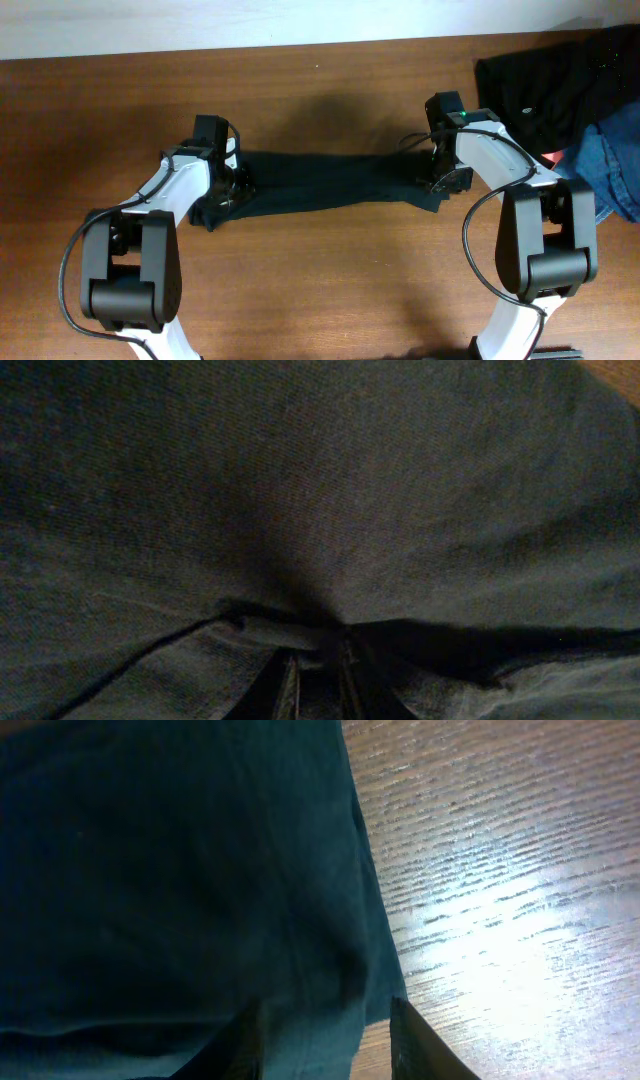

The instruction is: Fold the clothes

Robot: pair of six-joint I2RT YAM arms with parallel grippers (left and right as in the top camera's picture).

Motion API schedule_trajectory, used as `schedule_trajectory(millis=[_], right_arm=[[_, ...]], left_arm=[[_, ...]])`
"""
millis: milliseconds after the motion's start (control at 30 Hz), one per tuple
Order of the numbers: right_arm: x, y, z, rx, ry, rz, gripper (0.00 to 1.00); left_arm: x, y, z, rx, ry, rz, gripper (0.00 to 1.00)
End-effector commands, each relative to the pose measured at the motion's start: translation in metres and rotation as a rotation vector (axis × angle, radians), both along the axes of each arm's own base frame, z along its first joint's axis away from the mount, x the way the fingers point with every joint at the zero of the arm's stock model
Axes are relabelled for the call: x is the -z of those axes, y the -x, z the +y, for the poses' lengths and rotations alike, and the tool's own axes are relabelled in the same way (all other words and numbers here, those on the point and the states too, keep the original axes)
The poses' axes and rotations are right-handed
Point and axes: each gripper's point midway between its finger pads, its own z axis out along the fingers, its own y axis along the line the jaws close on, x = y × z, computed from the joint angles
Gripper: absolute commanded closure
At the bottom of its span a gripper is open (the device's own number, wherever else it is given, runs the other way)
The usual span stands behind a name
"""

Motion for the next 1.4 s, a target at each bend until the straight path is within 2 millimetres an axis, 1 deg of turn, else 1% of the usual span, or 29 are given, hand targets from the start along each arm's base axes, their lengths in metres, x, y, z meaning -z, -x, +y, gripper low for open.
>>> schedule_trajectory(millis=[0,133,400,467,733,767,800,833,867,900,967,1033,1167,1267,1333,1367], right_arm=[[0.006,0.001,0.002,0.007,-0.010,0.003,0.65],[0.012,0.000,0.003,0.007,-0.014,-0.011,0.65],[0.014,0.002,0.002,0.006,-0.014,-0.004,0.65],[0.014,0.002,0.002,0.006,-0.013,-0.004,0.65],[0.015,0.002,0.002,0.006,-0.013,-0.007,0.65],[0.015,0.002,0.002,0.006,-0.012,-0.008,0.65],[0.017,0.003,0.002,0.006,-0.010,-0.009,0.65],[0.019,0.003,0.002,0.005,-0.010,-0.012,0.65],[0.021,0.003,0.002,0.005,-0.011,-0.015,0.65],[0.023,0.004,0.002,0.003,-0.011,-0.016,0.65],[0.024,0.006,0.002,0.003,-0.010,-0.011,0.66],[0.024,0.006,0.002,0.003,-0.010,-0.008,0.73],[0.024,0.008,0.001,0.003,-0.010,-0.003,0.79],[0.023,0.009,0.001,0.004,-0.009,0.004,0.79],[0.020,0.009,0.000,0.004,-0.004,0.010,0.78],[0.019,0.009,0.000,0.004,0.000,0.014,0.75]], left_arm=[[0.048,0.026,0.009,-0.004,-0.063,0.126,0.84],[0.048,0.026,0.008,-0.005,-0.059,0.127,0.83],[0.048,0.026,0.008,-0.005,-0.060,0.127,0.83],[0.048,0.026,0.008,-0.005,-0.060,0.127,0.79],[0.048,0.026,0.008,-0.005,-0.060,0.127,0.78],[0.048,0.026,0.008,-0.005,-0.060,0.127,0.73],[0.048,0.026,0.008,-0.005,-0.060,0.126,0.62],[0.048,0.026,0.008,-0.005,-0.060,0.127,0.43],[0.048,0.026,0.008,-0.005,-0.060,0.127,0.35],[0.048,0.026,0.008,-0.005,-0.060,0.127,0.30],[0.048,0.026,0.008,-0.005,-0.060,0.126,0.29],[0.048,0.026,0.008,-0.005,-0.060,0.126,0.27],[0.048,0.026,0.008,-0.005,-0.060,0.126,0.26],[0.048,0.026,0.008,-0.005,-0.060,0.126,0.26],[0.048,0.026,0.008,-0.005,-0.060,0.126,0.25],[0.048,0.026,0.008,-0.005,-0.061,0.126,0.25]])
